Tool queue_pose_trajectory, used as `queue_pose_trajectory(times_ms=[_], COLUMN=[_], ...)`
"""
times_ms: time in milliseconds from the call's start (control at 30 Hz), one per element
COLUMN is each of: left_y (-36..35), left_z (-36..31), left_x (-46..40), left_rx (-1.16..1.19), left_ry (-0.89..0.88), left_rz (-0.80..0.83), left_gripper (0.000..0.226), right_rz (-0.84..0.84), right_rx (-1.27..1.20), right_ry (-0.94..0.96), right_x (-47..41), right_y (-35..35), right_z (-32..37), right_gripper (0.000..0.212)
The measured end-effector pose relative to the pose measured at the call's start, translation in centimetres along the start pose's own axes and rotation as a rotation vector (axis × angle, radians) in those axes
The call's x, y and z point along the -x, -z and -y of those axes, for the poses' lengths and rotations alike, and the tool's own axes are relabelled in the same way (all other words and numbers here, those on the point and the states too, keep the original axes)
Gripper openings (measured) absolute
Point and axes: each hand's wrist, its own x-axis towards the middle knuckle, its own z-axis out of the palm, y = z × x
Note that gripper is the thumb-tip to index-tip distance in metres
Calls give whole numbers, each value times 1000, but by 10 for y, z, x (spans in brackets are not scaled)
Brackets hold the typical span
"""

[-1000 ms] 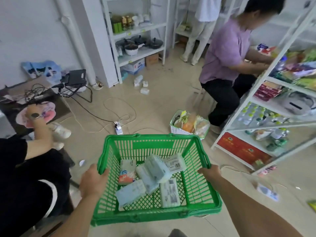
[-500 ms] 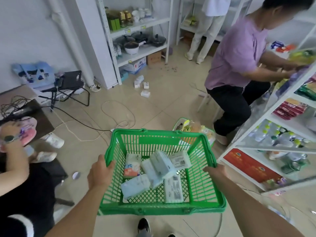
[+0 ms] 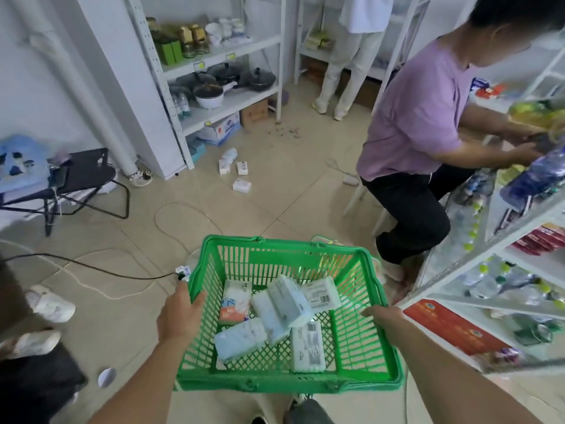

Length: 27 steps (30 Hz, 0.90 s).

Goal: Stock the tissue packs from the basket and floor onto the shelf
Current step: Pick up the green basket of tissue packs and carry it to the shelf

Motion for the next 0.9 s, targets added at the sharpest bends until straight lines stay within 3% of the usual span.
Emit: queue_pose_trajectory(times_ms=[100, 167, 433, 500, 633, 767, 900], left_y=[-10, -15, -4, -3, -4, -5, -9], left_z=[-28, -47, -91, -96, -111, -142, -183], left_x=[-44, -70, -174, -204, -269, -331, -389], left_rx=[8, 21, 57, 65, 96, 100, 83], left_ry=[-23, -23, 64, 83, 78, 54, 24], left_rz=[16, 7, -50, -50, -41, -27, -8], left_gripper=[34, 34, 35, 35, 33, 33, 33], right_rz=[1, -16, -13, -6, -4, -50, -44], right_rx=[-45, -57, -85, -58, -48, -38, -87], right_ry=[-18, 2, 146, 147, 113, 79, 26], right_x=[-29, -50, -94, -100, -122, -157, -204], right_y=[0, 4, -20, -30, -48, -54, -59], right_z=[36, 68, 206, 239, 300, 343, 378], right_gripper=[45, 27, 30, 36, 30, 46, 45])
